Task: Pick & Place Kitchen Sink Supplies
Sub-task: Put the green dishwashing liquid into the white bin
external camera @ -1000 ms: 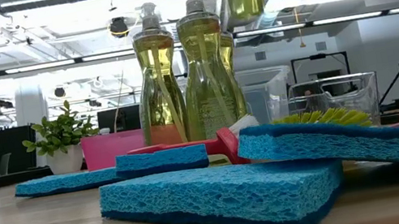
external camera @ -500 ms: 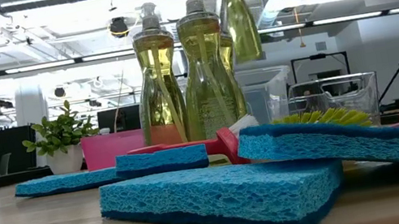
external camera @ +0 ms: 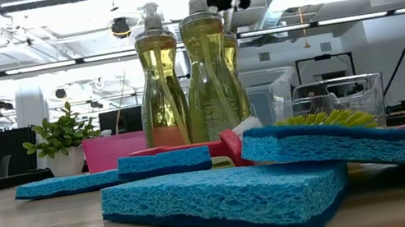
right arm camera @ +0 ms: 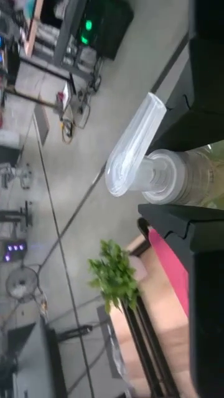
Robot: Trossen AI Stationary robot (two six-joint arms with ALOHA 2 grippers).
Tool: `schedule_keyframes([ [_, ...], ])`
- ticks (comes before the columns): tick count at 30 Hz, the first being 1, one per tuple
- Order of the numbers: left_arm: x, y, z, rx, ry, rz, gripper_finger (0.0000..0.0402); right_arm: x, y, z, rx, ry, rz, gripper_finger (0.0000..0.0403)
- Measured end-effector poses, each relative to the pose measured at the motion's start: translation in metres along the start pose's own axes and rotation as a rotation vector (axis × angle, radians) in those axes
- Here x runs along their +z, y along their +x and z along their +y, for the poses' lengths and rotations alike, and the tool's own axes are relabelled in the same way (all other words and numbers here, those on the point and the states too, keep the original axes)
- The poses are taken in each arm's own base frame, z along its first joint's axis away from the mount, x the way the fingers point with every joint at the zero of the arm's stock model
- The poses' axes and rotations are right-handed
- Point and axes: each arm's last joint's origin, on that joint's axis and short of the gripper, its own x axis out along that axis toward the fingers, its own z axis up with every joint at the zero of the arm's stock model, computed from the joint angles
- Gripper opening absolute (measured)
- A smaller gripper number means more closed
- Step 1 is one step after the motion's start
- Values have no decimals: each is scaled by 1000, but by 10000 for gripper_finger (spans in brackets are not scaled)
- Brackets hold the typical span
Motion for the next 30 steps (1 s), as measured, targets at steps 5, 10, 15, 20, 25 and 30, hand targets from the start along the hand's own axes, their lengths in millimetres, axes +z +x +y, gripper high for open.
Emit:
schedule_keyframes([
  [5, 0, 0, 0, 0, 2, 0, 104, -14, 19, 4, 42, -11, 37, 113],
  [10, 0, 0, 0, 0, 2, 1, 104, -28, 33, 5, 35, -26, 83, 112],
  [15, -1, 1, 0, 1, 3, 3, 104, -39, 45, 7, 39, -31, 115, 113],
  [20, -2, 3, -1, 1, 5, 6, 104, -49, 55, 9, 62, -26, 133, 113],
  [25, -2, 3, -1, 1, 5, 7, 104, -52, 57, 13, 69, -29, 146, 113],
  [30, -2, 3, -1, 2, 5, 7, 104, -52, 57, 14, 75, -33, 147, 113],
])
